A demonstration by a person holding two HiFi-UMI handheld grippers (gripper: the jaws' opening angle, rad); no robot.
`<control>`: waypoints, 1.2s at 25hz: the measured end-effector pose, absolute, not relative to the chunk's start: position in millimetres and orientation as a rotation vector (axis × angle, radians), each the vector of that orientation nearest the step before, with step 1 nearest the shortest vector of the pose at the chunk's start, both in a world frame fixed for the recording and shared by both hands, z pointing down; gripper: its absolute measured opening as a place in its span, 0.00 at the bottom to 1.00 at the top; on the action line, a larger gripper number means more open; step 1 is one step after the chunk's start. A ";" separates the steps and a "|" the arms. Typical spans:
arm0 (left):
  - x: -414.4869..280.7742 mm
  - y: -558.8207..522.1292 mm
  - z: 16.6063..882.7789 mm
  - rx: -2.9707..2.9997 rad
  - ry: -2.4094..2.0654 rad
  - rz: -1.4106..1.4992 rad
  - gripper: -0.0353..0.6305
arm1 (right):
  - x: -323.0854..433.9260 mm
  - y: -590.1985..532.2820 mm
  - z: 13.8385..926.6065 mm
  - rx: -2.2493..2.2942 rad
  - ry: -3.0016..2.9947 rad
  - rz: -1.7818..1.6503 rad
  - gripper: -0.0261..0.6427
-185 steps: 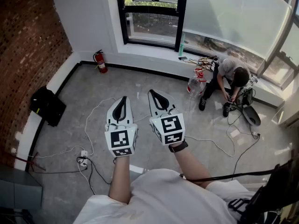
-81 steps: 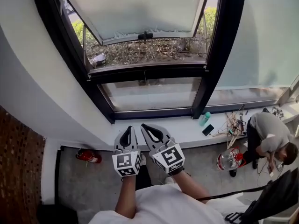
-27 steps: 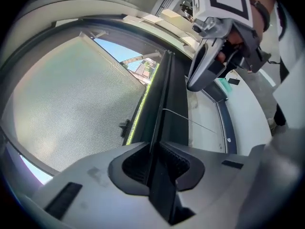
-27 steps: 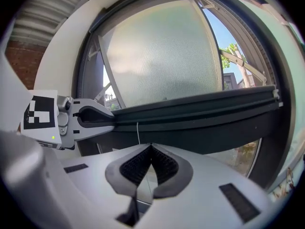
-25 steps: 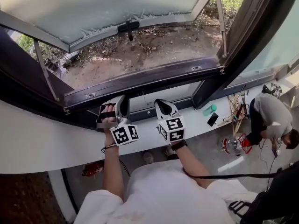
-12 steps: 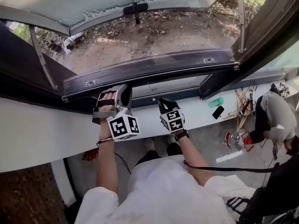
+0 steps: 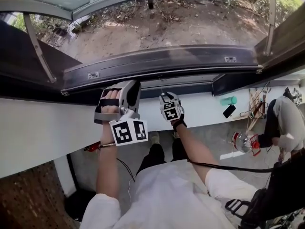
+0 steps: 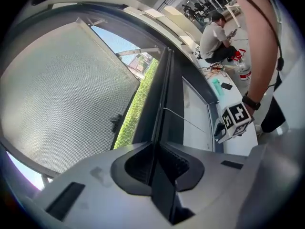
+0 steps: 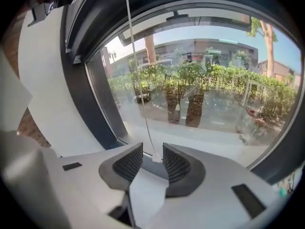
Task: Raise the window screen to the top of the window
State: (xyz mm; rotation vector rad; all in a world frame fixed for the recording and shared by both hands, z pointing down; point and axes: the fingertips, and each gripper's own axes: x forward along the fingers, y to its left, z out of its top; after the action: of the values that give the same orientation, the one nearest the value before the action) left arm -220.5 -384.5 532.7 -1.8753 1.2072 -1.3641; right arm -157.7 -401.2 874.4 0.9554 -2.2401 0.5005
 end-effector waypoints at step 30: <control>-220.0 -382.0 542.8 -1.879 1.290 -1.341 0.09 | -104.0 -291.4 887.0 0.771 -2.161 0.508 0.04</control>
State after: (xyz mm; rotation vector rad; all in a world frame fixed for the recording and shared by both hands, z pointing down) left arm -220.0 -382.0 542.8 -1.8785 1.2897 -1.3415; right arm -104.0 -291.4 887.0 0.7710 -2.1613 0.5077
